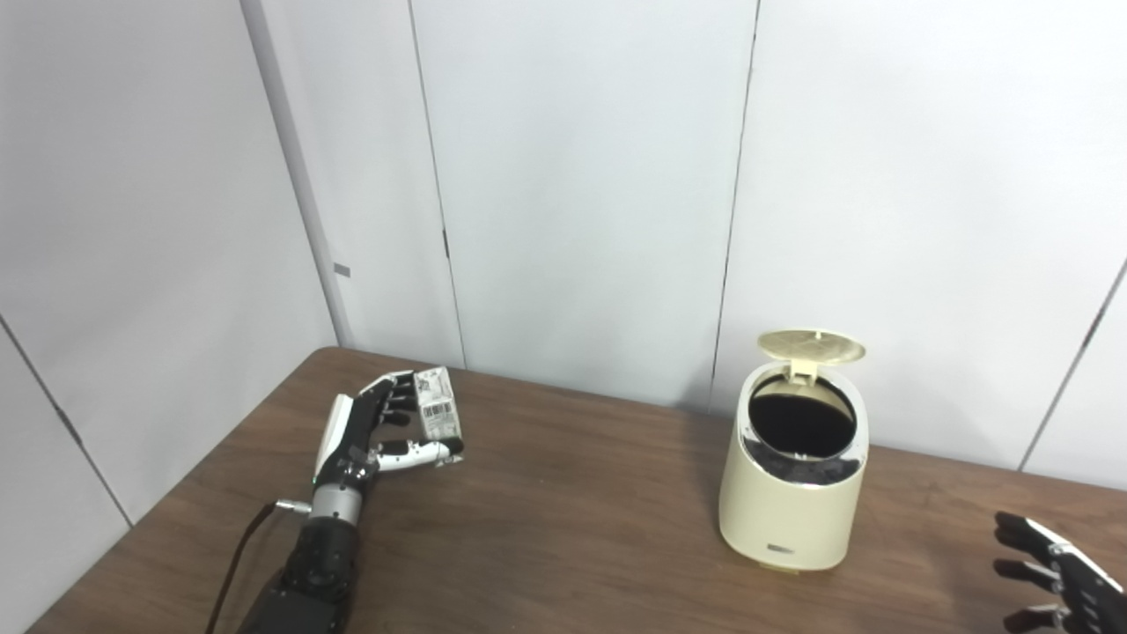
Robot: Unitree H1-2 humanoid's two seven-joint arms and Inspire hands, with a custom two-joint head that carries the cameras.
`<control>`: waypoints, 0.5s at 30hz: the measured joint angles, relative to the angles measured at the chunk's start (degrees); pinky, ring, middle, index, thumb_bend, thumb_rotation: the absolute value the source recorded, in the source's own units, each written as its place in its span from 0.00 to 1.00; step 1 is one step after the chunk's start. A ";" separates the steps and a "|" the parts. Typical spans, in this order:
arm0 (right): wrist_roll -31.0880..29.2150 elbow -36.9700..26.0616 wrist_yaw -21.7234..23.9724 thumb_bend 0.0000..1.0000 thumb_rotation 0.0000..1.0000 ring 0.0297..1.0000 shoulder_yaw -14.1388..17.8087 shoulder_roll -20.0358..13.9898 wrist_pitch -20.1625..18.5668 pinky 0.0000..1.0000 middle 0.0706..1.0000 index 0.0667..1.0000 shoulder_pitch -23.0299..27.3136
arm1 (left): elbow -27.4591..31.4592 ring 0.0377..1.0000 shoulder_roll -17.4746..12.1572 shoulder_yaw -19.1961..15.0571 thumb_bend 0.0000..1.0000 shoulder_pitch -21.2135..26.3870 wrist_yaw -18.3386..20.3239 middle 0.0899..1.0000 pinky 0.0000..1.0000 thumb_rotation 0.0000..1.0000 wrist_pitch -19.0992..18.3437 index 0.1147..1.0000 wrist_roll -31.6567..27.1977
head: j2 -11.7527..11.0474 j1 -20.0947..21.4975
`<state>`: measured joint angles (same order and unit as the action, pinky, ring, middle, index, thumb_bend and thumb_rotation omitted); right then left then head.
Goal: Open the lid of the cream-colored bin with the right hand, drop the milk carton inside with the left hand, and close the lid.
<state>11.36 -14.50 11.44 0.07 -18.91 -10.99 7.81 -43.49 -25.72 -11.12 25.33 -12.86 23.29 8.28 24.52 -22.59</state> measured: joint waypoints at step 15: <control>-0.47 -1.12 0.17 0.88 0.42 0.79 0.22 -0.90 -0.08 0.53 0.86 0.85 -1.19 | -1.91 0.48 1.62 -1.33 0.55 1.37 -2.96 0.43 0.48 0.00 1.27 0.48 -3.65 | 0.35 0.00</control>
<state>10.89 -15.61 11.62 0.29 -19.80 -11.07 6.62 -45.40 -24.11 -12.45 26.70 -15.82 24.55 4.64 24.87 -22.59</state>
